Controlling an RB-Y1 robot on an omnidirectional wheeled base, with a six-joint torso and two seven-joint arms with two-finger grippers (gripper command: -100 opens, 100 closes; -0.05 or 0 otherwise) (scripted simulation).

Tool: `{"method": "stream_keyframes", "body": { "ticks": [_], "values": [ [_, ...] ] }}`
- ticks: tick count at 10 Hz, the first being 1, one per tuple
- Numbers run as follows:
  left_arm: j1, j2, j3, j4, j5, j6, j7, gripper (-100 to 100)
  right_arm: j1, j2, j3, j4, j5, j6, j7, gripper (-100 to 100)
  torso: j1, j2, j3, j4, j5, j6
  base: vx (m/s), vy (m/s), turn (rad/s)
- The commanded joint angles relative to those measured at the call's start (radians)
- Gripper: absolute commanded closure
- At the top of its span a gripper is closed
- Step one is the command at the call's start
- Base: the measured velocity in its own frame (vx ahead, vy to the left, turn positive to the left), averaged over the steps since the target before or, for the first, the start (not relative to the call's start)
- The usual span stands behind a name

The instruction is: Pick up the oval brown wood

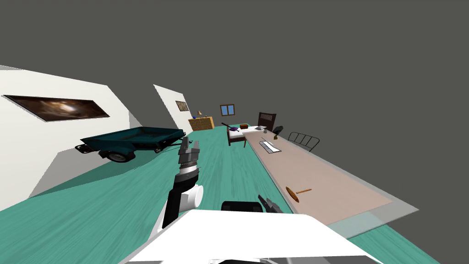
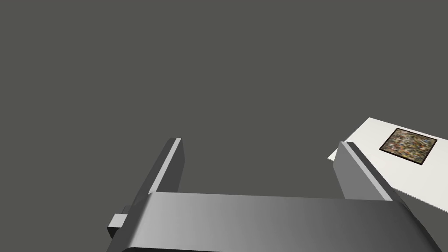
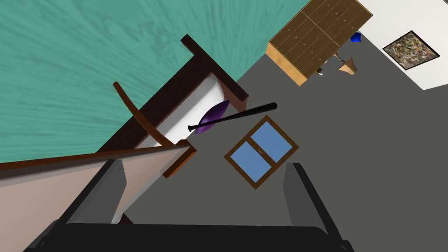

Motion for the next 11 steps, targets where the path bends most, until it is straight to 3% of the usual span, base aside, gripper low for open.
{"method": "stream_keyframes", "body": {
  "ticks": [1, 2, 3, 4, 5, 6, 7, 8, 10, 11],
  "values": [
    [0.0, 0.0, 0.0, 0.0, 0.0, 0.0, 0.0, 0, 0.034, -0.05, 0.05, 0.049, 0.035, 0.027, 0.013, -100, 0.0, 0.0, 0.0, 0.0, 0.0, 0.0, 0.195, 0.069, 0.067],
    [0.0, 0.0, 0.0, 0.0, 0.0, 0.0, 0.0, 0, 0.034, -0.061, 0.052, 0.049, 0.035, 0.027, 0.013, -100, 0.0, -0.002, -0.001, -0.001, 0.0, 0.0, 0.152, 0.055, 0.013],
    [0.0, 0.0, 0.0, 0.0, 0.0, 0.0, 0.0, 0, 0.044, -0.097, 0.087, 0.079, 0.058, 0.041, 0.021, -100, 0.0, -0.001, -0.001, 0.0, 0.0, 0.0, 0.144, 0.072, 0.038],
    [0.0, 0.0, 0.0, 0.0, 0.0, 0.0, 0.0, 0, 0.044, -0.097, 0.087, 0.095, 0.058, 0.041, 0.021, -100, 0.001, -0.001, -0.001, 0.0, 0.0, 0.0, 0.115, 0.051, 0.016],
    [0.0, 0.0, 0.0, 0.0, 0.0, 0.0, 0.0, 0, 0.053, -0.132, 0.122, 0.141, 0.08, 0.056, 0.03, -100, 0.0, 0.001, 0.0, 0.0, 0.0, 0.0, 0.138, 0.061, 0.051],
    [0.0, 0.0, 0.0, 0.0, 0.0, 0.0, 0.0, 0, 0.053, -0.132, 0.122, 0.141, 0.08, 0.056, 0.03, -100, 0.0, 0.0, 0.0, 0.0, 0.0, 0.0, 0.105, 0.031, 0.016],
    [0.0, 0.0, 0.0, 0.0, 0.0, 0.0, 0.0, 0, 0.062, -0.167, 0.154, 0.182, 0.102, 0.071, 0.038, -100, -0.002, 0.002, 0.001, 0.0, 0.0, 0.0, 0.127, 0.013, 0.043],
    [0.0, 0.0, 0.0, 0.0, 0.0, 0.0, 0.0, 0, 0.062, -0.167, 0.154, 0.186, 0.102, 0.071, 0.038, -100, -0.003, 0.001, 0.001, 0.0, 0.0, 0.0, 0.118, 0.004, 0.024],
    [0.0, 0.0, 0.0, 0.0, 0.0, 0.0, 0.0, 0, 0.076, -0.23, 0.215, 0.252, 0.142, 0.101, 0.054, -100, -0.004, 0.0, 0.0, 0.0, -0.001, 0.0, 0.176, 0.002, 0.061],
    [0.0, 0.0, 0.0, 0.0, 0.0, 0.0, 0.0, 0, 0.076, -0.231, 0.215, 0.265, 0.142, 0.101, 0.054, -100, -0.004, -0.003, -0.002, -0.001, 0.0, 0.0, 0.168, 0.003, 0.025]
  ]
}}
